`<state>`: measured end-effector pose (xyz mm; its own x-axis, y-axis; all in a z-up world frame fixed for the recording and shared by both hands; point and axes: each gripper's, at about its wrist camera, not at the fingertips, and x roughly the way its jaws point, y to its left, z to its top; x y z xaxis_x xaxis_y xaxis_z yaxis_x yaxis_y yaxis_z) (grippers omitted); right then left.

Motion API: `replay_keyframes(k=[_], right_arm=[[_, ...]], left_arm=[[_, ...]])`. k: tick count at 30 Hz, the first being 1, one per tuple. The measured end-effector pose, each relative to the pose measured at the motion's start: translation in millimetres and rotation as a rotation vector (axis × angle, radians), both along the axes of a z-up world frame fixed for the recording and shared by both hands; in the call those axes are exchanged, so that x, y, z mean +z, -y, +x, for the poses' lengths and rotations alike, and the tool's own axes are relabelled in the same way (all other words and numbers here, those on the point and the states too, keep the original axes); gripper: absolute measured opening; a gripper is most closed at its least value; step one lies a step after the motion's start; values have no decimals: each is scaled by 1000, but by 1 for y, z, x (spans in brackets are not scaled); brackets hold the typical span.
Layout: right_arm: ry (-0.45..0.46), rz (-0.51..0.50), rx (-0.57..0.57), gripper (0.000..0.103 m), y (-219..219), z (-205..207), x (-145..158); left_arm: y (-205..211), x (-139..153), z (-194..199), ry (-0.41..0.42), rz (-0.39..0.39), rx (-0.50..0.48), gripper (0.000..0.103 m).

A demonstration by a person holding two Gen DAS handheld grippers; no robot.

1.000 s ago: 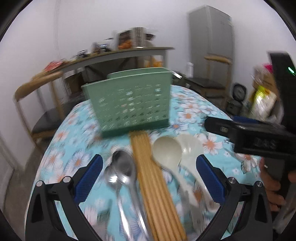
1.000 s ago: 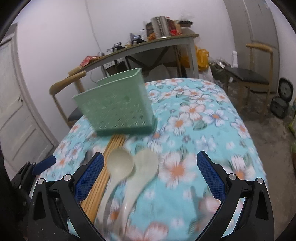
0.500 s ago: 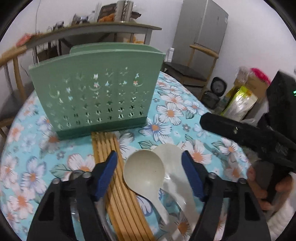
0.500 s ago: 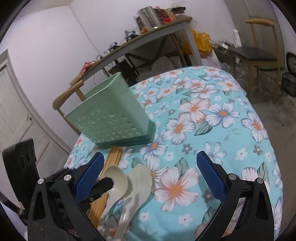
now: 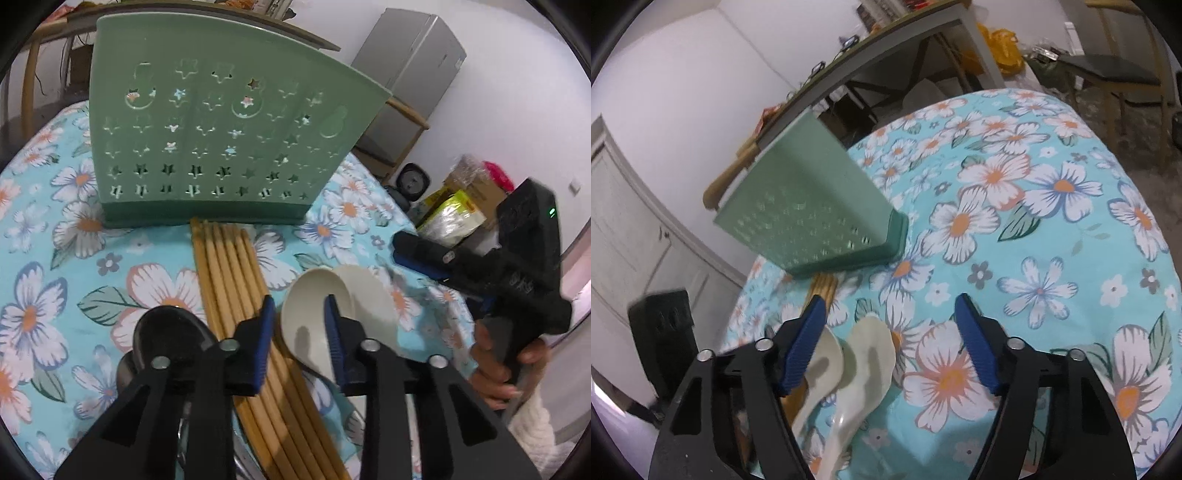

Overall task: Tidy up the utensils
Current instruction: 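Grasp the cream ladle handle with the left tool while the right tool grasps the cream rice paddle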

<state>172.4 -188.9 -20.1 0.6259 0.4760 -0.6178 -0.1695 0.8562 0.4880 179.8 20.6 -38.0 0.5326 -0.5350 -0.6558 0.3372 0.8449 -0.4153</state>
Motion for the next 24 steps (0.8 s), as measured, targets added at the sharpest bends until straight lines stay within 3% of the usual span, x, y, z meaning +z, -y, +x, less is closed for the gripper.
replay_keyframes(k=[6,12,16,18,19,21,24], right_arm=[[-49,-31,36,39,-10,4,-17],[-49,-58,47,33,-20,1,-24],[-66,4,51,29,-15,2,-25],[-73,12,59,8,-15,1,-27],[-71,16,56,7,-14,0,-28],[-51,34,54,3,-14,-3,-24],[50,53,22,2,-12,-16,-5]], left_arm=[[0,-5,2,-36,-48,-6,8],[2,-6,0,-21,-39,13,3],[3,-1,-1,-12,-62,17,3],[2,3,-3,8,-58,20,3],[1,6,-4,22,-48,30,3],[-3,11,-4,38,-53,48,3],[-12,21,-7,74,-70,72,3]])
